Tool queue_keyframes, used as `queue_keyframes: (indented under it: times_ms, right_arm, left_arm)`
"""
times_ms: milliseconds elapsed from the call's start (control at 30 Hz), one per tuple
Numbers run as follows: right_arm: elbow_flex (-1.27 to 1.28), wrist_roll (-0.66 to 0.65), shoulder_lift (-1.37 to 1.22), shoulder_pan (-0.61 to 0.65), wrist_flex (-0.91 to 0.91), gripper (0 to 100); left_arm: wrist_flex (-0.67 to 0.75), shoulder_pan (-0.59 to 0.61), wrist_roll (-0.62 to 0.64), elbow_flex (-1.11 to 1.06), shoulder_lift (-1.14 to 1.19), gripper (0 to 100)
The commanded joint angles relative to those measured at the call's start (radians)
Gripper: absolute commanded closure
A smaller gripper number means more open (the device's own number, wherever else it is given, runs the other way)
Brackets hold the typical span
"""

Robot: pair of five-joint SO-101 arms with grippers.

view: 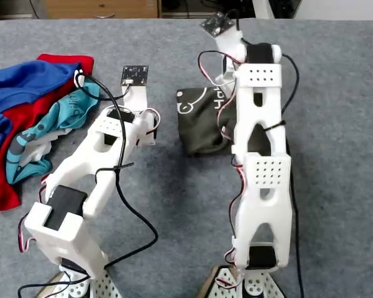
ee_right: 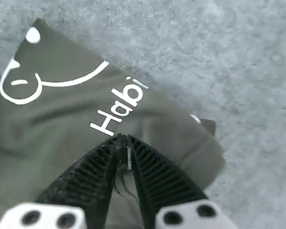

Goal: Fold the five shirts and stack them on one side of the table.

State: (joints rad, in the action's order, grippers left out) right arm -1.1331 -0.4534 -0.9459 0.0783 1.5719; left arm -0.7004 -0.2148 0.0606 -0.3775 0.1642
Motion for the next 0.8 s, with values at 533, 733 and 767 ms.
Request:
queue_keyframes:
  times_ms: [533,733,767]
  right_arm:
    - [0.073,-0.006,0.010,-0.062,0.210,99.4]
    - [0.110,-0.005,0.056,-0.139,0.216,99.4]
    - [0.137,-0.005,0.076,-0.140,0.216,99.4]
  left_arm:
    - [0.014,-0.009,-0.005,0.003,-0.058,98]
    - [0.014,-0.009,-0.005,-0.002,-0.062,98]
    - [0.014,-0.009,-0.005,-0.002,-0.062,98]
